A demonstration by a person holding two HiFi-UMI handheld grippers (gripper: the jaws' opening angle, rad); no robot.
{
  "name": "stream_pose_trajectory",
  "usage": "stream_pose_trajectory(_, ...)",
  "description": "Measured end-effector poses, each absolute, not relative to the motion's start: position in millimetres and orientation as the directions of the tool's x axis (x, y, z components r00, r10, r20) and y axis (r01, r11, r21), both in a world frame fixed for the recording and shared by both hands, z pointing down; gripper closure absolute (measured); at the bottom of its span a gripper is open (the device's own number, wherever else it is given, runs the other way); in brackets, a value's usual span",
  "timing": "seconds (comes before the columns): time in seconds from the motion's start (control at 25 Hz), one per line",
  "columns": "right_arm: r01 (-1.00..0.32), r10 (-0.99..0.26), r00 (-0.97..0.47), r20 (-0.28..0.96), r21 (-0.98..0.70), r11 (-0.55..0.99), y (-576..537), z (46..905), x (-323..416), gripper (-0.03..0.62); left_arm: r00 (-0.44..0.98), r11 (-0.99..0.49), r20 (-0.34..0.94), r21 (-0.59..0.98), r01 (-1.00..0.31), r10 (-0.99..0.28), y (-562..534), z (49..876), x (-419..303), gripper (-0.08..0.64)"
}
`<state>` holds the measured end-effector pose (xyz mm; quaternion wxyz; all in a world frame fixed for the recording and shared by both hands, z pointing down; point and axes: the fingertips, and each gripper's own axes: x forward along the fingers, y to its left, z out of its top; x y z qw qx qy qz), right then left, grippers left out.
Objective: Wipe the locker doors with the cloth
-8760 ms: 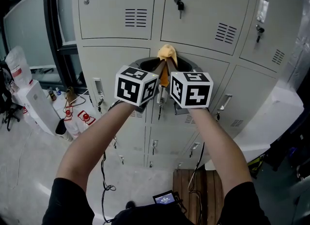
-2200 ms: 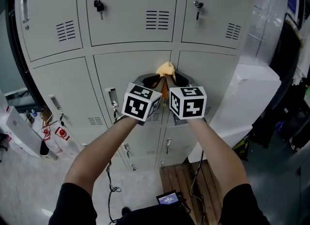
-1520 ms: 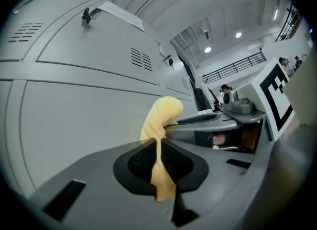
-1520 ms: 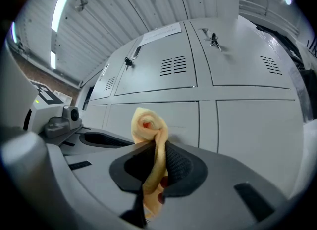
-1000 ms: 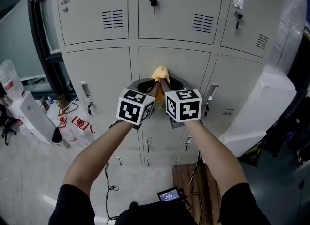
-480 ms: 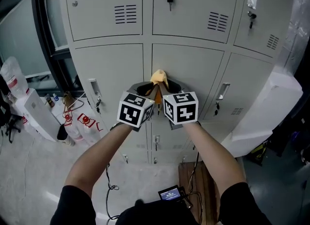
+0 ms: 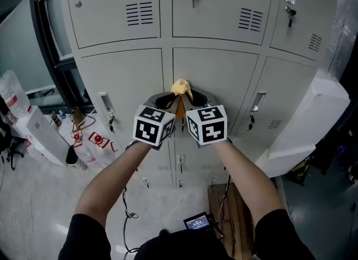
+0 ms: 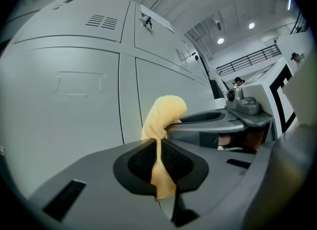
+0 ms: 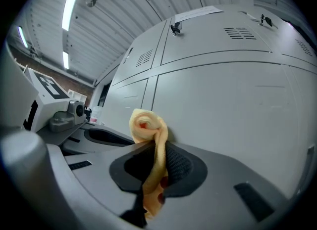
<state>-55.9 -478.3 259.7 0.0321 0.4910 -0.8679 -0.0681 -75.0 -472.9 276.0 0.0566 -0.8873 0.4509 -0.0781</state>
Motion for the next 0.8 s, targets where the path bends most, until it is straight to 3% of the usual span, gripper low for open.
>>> stream_pose_trajectory(0.8, -0.848, -0.860, -0.511, -0.015, 0.174, 0.501, -478.8, 263.2, -23.8, 0.522, 0.577, -0.585, 0.100, -0.175, -0.792, -0.811, -470.5, 280.3, -42.1, 0.522)
